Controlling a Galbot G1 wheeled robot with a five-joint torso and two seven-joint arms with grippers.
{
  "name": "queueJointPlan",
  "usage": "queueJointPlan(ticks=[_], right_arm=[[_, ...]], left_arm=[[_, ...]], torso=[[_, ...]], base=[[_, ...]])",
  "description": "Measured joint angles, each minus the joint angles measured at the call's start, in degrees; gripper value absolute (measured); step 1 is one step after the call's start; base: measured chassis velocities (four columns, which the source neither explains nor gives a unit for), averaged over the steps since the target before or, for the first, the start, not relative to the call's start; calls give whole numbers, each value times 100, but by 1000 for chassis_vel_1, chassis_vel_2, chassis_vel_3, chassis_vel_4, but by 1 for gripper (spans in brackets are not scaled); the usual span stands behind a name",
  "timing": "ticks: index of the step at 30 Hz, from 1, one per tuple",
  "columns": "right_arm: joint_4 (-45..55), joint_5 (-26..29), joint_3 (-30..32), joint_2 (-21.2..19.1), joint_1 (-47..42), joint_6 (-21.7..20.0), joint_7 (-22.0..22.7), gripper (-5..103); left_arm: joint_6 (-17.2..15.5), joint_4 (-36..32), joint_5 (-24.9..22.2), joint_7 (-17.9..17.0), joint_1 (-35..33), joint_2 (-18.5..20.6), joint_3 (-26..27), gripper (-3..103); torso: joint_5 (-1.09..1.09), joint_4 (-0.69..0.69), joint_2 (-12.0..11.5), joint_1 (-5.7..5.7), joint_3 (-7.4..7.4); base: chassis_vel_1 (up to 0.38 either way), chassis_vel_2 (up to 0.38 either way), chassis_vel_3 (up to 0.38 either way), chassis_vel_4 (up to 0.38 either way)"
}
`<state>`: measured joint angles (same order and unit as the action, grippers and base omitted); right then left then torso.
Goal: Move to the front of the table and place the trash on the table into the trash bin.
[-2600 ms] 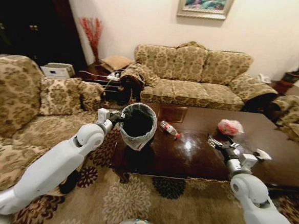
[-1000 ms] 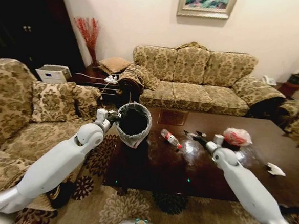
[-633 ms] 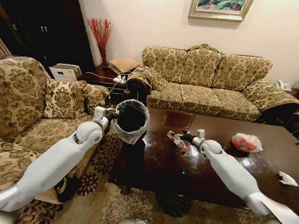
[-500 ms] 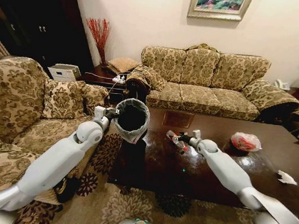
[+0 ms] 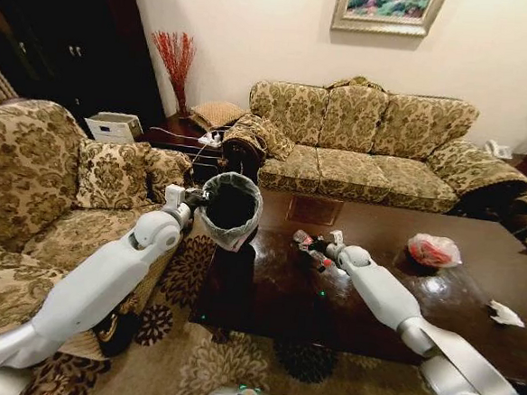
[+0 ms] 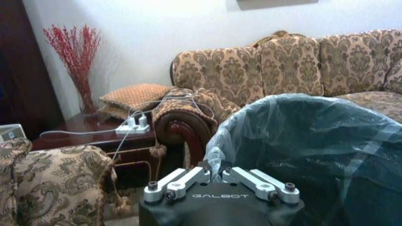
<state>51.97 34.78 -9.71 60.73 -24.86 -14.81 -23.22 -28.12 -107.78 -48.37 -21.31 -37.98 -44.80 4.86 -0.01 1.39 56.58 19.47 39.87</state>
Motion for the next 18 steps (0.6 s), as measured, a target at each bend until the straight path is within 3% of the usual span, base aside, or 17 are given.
queueJointPlan(ticks=[7,9,11,13,14,17,18], right_arm=[[96,-46,209,23,-216,39,70,49],[153,-50,245,19,-259,47,131,49],[490,-15,331,-42,-401,80,571,39],[679,26,345,-88,-450,98,778,39],[1147,128,379,-211,-536,132,1171,35],[2188,352,558,-546,-631,136,1763,26],[2188,352,558,-546,-631,136,1763,26]], left_arm=[[-42,8,-37,20,103,31,-64,4],[-42,3,-43,37,110,41,-67,4],[-43,-2,-45,53,114,61,-68,4],[-43,-2,-42,58,114,64,-68,4],[-43,-3,-24,81,110,66,-69,4],[-86,13,29,167,95,66,-117,4],[-86,13,29,167,95,66,-117,4]], torso=[[-3,0,1,-1,-2],[-3,1,1,-1,-2],[5,3,0,-1,1],[7,3,-1,0,2],[4,3,-1,2,2],[3,2,-1,1,2],[3,2,-1,1,2]], base=[[0,0,0,0],[0,0,0,0],[0,0,0,0],[0,0,0,0],[0,0,0,0],[0,0,0,0],[0,0,0,0]])
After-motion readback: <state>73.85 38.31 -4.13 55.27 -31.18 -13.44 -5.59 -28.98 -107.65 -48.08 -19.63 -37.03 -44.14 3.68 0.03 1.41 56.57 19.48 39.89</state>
